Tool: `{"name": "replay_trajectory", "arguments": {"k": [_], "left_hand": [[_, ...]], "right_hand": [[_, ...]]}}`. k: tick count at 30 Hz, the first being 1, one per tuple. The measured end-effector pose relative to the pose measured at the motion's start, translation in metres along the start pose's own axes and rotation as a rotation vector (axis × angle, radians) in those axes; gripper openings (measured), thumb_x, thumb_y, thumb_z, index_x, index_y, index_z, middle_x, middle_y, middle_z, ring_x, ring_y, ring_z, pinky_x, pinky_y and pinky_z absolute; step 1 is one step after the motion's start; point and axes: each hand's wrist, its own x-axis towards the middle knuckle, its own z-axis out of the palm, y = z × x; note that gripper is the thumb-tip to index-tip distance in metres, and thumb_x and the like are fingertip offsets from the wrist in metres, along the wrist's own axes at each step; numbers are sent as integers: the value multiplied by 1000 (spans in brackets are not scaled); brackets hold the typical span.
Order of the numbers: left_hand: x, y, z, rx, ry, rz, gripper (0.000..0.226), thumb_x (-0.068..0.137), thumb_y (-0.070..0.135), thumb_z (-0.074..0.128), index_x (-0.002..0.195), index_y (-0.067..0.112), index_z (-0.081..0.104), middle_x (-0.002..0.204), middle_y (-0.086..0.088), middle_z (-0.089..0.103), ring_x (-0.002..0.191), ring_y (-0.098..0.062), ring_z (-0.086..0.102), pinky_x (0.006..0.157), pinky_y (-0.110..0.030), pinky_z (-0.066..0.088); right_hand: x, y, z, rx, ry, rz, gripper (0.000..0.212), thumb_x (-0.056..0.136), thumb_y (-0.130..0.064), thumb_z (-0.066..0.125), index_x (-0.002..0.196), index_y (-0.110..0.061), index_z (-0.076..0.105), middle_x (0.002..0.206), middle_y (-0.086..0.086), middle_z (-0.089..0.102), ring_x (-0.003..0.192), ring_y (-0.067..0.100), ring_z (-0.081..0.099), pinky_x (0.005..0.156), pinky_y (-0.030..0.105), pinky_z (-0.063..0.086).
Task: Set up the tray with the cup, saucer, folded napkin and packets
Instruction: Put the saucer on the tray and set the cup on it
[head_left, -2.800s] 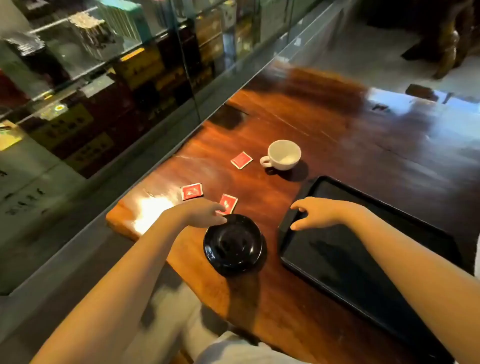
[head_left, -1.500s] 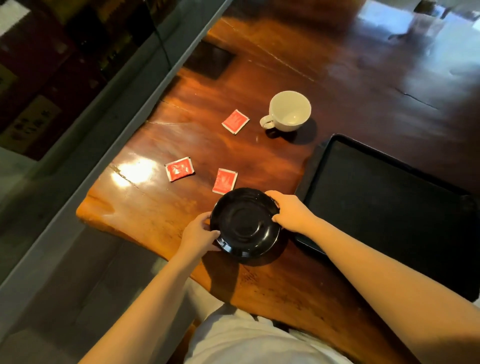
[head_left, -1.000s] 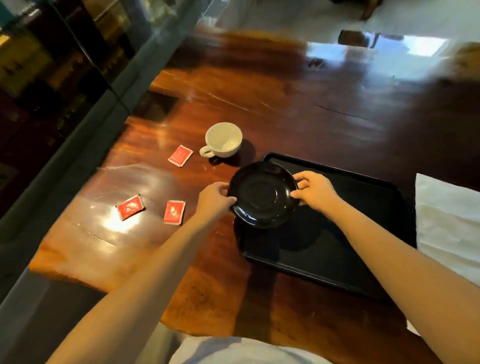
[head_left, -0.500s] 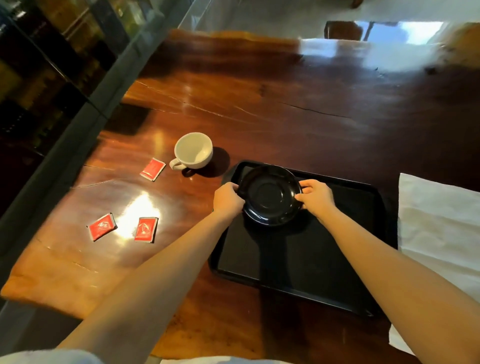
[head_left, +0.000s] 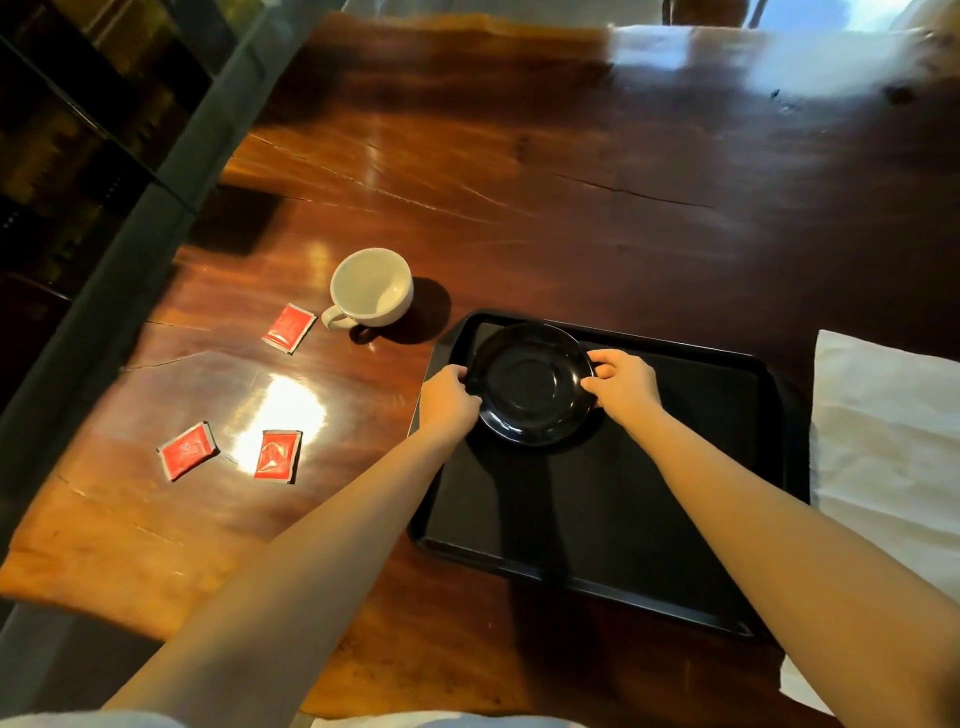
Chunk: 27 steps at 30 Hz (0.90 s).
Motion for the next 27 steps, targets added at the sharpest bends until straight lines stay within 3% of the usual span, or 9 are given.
{"name": "replay_trajectory", "arguments": {"k": [10, 13, 22, 25, 27], "left_hand": [[-2, -5, -2, 19, -12, 2, 44, 81, 0, 61, 124, 9, 51, 92, -9, 67, 79, -20, 68, 76, -37, 57], [-2, -6, -3, 19, -22, 6, 42, 81, 2, 62, 121, 11, 52, 97, -9, 68, 82, -20, 68, 79, -38, 57], [-4, 4, -12, 144, -29, 29, 49, 84, 6, 57, 131, 9, 45, 114, -13, 63, 98, -26, 64, 82, -34, 54], [-7, 10, -21, 245, -94, 38, 47, 85, 9, 55, 131, 10, 46, 120, -11, 60, 102, -27, 62, 84, -35, 53], [-10, 14, -27, 281, -111, 43, 32, 85, 10, 53, 116, 11, 57, 109, -9, 61, 98, -30, 64, 83, -40, 56]], "right_hand": [[-2, -2, 1, -55, -33, -16, 46, 83, -4, 63, 127, -14, 52, 106, 7, 64, 89, 20, 65, 82, 37, 55], [-2, -2, 1, -53, -51, -15, 46, 84, -4, 62, 127, -15, 51, 95, 3, 65, 78, 15, 64, 73, 30, 55], [-3, -4, -1, -65, -77, -6, 47, 83, -2, 61, 128, -14, 49, 80, -5, 60, 72, 11, 61, 74, 31, 55], [-5, -6, -1, -84, -90, 15, 50, 83, -5, 63, 130, -12, 47, 93, 3, 64, 82, 17, 64, 81, 37, 56], [-6, -9, -4, -130, -93, 19, 52, 83, -8, 63, 131, -12, 46, 101, 7, 64, 87, 20, 64, 84, 39, 55]]}}
